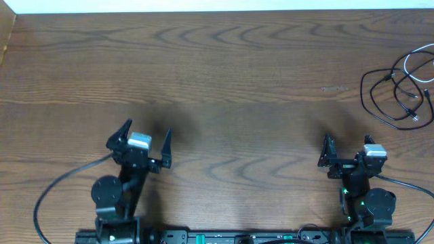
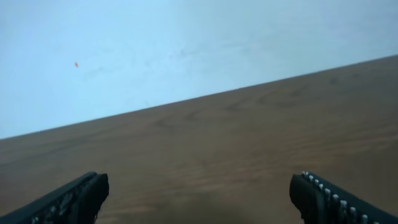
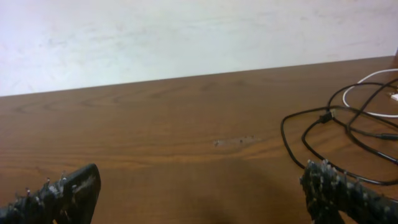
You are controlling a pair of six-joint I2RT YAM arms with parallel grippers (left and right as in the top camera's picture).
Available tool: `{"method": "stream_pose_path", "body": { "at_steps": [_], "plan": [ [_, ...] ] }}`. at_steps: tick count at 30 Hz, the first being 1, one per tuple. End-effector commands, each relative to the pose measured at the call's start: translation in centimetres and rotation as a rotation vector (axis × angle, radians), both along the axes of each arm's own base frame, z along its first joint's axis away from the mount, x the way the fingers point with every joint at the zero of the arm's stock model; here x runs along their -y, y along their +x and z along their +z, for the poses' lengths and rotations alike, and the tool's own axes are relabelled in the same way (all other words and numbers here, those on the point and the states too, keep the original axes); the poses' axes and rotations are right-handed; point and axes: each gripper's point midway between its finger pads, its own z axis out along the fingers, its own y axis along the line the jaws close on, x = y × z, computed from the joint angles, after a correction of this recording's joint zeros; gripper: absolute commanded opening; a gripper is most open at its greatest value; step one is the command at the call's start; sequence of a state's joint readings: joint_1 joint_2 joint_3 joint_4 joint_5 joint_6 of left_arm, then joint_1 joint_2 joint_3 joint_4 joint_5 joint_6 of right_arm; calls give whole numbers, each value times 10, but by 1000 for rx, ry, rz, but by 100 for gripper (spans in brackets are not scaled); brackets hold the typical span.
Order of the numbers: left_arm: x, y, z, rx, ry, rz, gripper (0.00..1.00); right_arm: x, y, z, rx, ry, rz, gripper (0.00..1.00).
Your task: Untangle cables
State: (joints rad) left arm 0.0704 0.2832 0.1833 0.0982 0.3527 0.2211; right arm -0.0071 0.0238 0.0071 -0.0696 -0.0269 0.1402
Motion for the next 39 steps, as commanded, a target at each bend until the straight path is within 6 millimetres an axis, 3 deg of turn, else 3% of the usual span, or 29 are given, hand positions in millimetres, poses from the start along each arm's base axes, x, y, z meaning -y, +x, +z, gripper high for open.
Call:
{"method": "stream_pose_path", "body": {
  "at_steps": [1, 13, 39],
  "plan": [
    [-4, -6, -11, 47, 61, 19, 98, -3, 0, 0, 1, -7, 12, 99],
    [-15, -14, -61, -41, 63, 87, 98, -3, 0, 0, 1, -7, 12, 99],
    [-14, -14, -59, -46, 12, 87, 98, -3, 0, 0, 1, -7, 12, 99]
  ]
}}
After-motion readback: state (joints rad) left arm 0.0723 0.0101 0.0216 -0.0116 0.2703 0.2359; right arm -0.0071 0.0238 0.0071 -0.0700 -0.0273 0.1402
